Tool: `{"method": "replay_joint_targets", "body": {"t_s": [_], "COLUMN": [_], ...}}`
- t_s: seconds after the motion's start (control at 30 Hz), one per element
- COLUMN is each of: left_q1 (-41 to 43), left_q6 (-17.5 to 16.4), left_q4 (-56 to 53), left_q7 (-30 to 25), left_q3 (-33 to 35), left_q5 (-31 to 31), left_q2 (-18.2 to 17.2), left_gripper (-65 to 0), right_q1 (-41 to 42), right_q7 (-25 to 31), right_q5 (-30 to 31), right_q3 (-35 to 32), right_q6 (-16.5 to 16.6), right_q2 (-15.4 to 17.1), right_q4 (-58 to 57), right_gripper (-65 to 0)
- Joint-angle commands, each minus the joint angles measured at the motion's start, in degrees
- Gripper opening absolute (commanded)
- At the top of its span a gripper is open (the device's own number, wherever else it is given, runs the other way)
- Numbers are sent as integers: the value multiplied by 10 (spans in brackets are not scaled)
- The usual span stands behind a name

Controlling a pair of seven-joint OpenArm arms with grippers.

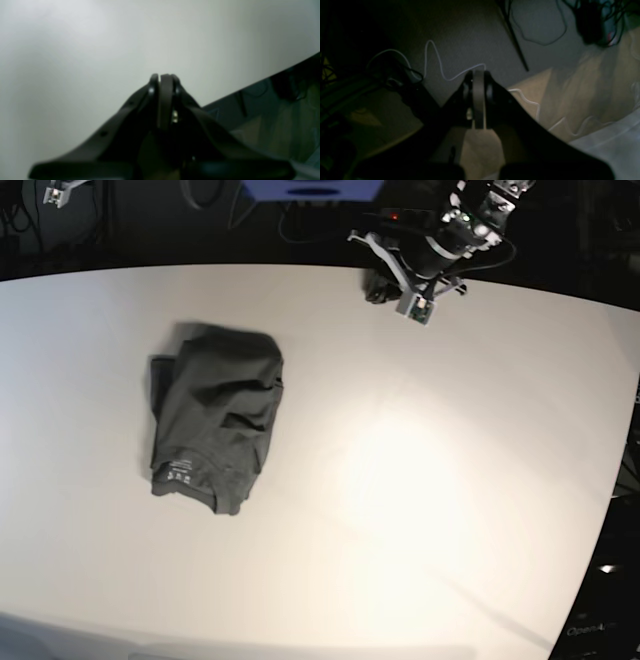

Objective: Fold the T-shirt properly

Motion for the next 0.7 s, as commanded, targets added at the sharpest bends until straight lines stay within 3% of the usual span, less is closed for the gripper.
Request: {"method": "replay_joint_targets", "body": {"t_s": [0.0,0.13,0.37,0.57,0.67], "left_q1": [25,22,5,-13,-37], "left_q6": [39,39,39,40,41], "left_q4": [-69,-176,-280,-350,-428], "left_q7": [197,137,65,22,-10], "left_q3": [13,16,40,45,46], "left_q5": [31,35,35,33,32], "left_q2": [6,44,73,97,117], "left_gripper": [-623,-623,-623,-623,-623], "right_q1": [-1,23,21,23,25], "right_q7": [24,76,150,154,154], "right_q5": [-12,-88,-119,-121,-156], "right_q3": [17,71,80,77,77], "right_q6": [-1,-1,-1,-1,-1], "right_q2": [8,35,98,109,109], "right_q4": [-13,-102,-235,-246,-248], "right_gripper": [-650,-650,-650,-650,-650]}}
